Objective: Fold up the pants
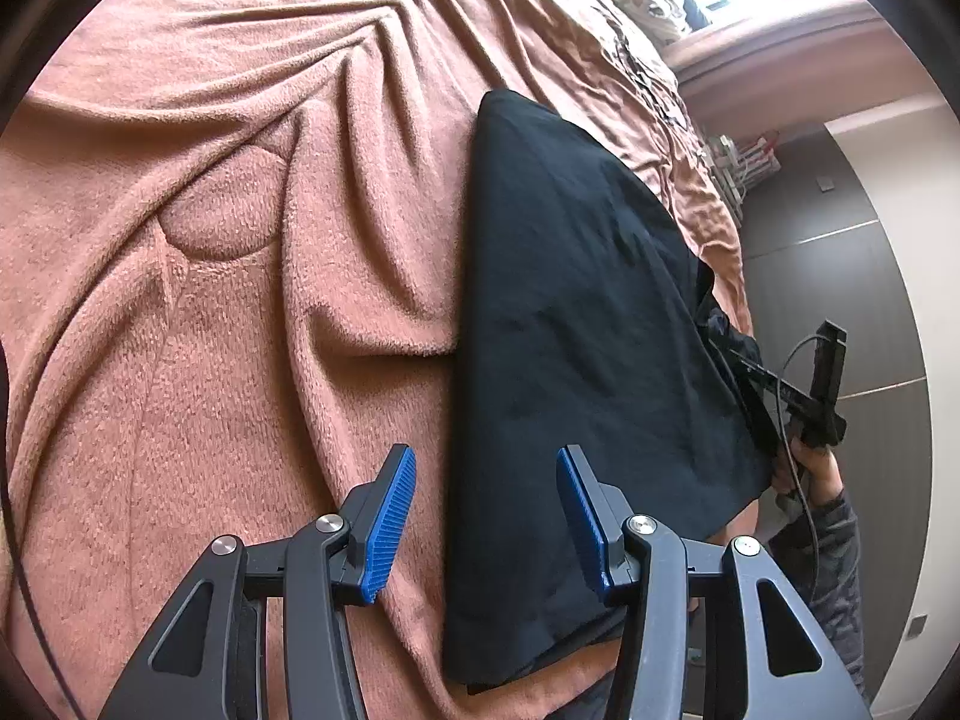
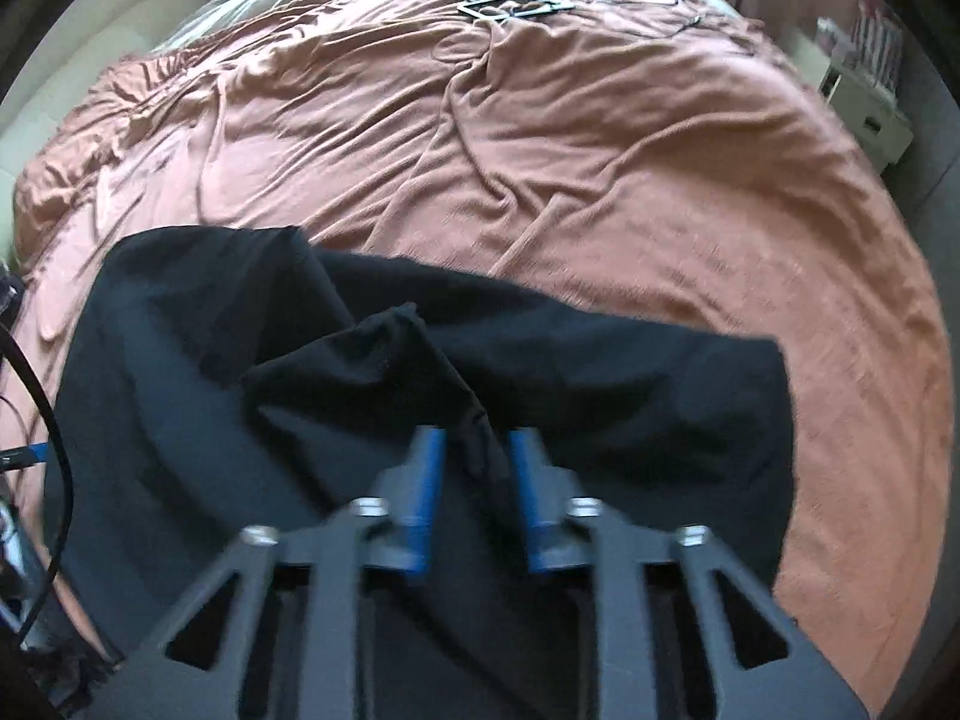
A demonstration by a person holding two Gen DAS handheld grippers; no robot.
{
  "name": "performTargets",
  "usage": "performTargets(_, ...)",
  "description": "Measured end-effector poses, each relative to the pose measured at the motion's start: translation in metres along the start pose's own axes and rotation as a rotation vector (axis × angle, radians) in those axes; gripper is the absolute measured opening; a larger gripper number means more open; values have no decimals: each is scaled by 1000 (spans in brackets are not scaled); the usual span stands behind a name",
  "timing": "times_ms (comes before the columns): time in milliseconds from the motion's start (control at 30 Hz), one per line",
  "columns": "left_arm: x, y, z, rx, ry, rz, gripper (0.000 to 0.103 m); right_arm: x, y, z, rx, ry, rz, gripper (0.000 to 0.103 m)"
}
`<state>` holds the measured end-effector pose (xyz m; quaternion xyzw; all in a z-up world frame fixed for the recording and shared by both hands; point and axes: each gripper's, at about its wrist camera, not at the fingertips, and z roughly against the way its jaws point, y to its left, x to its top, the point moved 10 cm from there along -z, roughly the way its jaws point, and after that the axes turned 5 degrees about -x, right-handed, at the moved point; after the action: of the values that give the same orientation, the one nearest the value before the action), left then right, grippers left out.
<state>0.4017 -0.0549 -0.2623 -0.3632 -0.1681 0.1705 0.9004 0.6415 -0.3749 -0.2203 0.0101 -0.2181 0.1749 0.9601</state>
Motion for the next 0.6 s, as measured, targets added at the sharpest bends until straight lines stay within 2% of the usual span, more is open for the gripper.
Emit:
performTargets(33, 1, 0, 0, -1, -1, 0, 51, 1, -1, 4, 5, -13, -5, 0)
performTargets(167, 3, -1, -2, 6, 2, -7, 51, 6, -13, 32, 1, -90, -53, 0)
performTargets(367, 5, -5, -6, 11, 7, -12, 51, 4, -57, 69, -97, -187, -185, 0)
performTargets(600, 8, -11, -13, 15, 16, -28, 51, -14, -80, 71, -175, -175, -268, 0)
